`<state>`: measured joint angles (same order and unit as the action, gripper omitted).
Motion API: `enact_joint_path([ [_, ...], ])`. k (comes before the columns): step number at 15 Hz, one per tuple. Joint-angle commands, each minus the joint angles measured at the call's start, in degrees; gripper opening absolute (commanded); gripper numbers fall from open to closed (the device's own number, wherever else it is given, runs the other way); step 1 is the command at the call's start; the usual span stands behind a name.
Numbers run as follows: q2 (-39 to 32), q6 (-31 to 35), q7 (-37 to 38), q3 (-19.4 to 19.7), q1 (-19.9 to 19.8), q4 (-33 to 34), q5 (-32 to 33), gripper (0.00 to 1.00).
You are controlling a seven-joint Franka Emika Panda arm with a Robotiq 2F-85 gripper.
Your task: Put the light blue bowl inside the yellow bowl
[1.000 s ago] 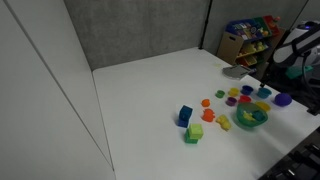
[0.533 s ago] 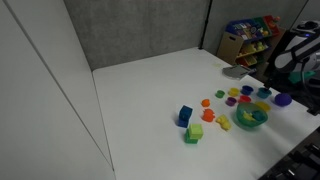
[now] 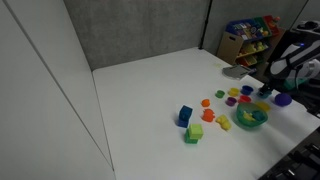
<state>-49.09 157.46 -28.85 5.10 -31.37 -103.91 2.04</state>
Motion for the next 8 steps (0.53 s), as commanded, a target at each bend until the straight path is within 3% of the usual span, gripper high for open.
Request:
enact_joint_path([
  [1,-2.8,0.2,-3.4,-2.6,-2.5,3.3,1.1,1.0],
  [5,-4.6,1.1,-5.4,-3.0,-2.9,4.6,1.6,1.0],
  [6,-5.1,1.6,-5.7,-2.9,-2.9,4.9,1.8,0.75],
  [8,-5.6,1.8,-5.8,-2.6,-2.8,5.3,1.9,0.66],
])
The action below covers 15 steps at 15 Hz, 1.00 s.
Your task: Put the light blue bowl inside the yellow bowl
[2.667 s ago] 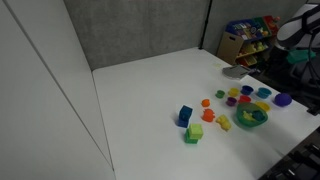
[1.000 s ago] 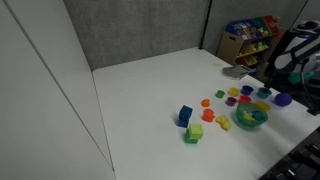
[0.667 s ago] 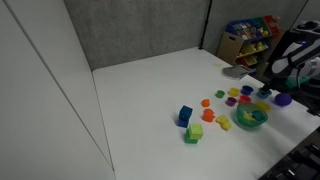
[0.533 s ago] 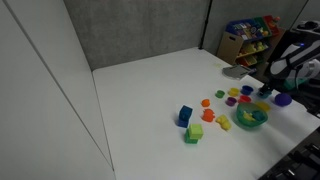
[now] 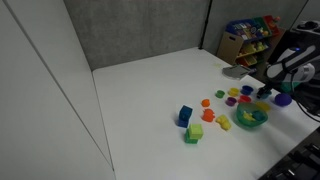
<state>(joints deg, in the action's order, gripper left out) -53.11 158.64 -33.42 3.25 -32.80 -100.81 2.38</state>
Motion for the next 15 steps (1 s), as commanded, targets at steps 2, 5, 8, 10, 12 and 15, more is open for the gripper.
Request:
enact_joint_path([
  [2,-1.9,-0.2,-0.5,-0.3,-1.0,2.7,1.5,0.49],
  [5,-1.0,-0.3,0.8,0.5,-0.3,2.1,1.4,0.25],
  [8,1.8,0.7,2.1,1.4,0.9,-0.4,1.6,0.03],
  [10,4.0,1.9,3.6,2.7,2.4,-2.6,2.1,0.0],
  [12,6.9,3.6,4.2,3.7,3.9,-6.0,2.6,0.04],
  [15,11.1,5.1,5.5,5.1,6.4,-11.2,3.7,0.04],
])
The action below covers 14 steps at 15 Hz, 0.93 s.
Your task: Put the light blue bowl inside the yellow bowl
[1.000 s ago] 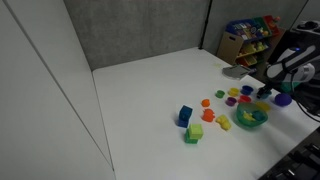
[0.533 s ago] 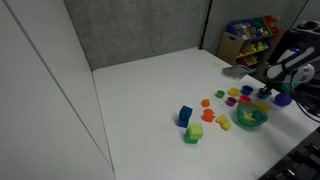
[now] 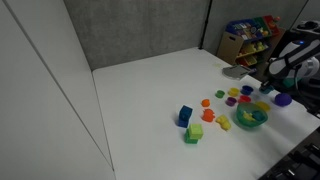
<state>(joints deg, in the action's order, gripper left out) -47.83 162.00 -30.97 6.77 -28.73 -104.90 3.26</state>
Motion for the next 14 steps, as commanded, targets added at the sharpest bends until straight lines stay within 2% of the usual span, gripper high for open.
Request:
enact_joint_path([
  [1,7.3,2.0,3.6,1.9,3.1,-9.1,3.3,0.04],
  [7,14.0,1.8,7.0,2.9,7.2,-18.7,5.0,0.04],
  [14,16.9,2.0,11.0,4.7,12.5,-25.0,6.2,0.04],
])
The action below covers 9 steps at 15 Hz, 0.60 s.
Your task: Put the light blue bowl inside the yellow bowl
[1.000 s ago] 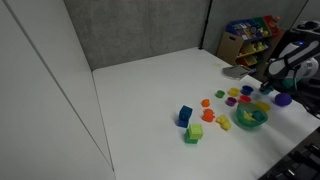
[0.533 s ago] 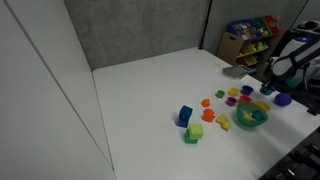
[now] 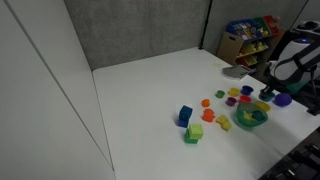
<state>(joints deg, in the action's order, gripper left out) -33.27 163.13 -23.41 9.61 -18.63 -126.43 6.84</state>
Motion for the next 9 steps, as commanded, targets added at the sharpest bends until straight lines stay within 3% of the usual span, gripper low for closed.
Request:
enact_joint_path([
  [1,2.1,1.3,4.4,2.6,3.4,-4.0,3.3,0.04],
  [9,1.1,7.4,6.0,4.1,6.1,-7.9,5.9,0.04],
])
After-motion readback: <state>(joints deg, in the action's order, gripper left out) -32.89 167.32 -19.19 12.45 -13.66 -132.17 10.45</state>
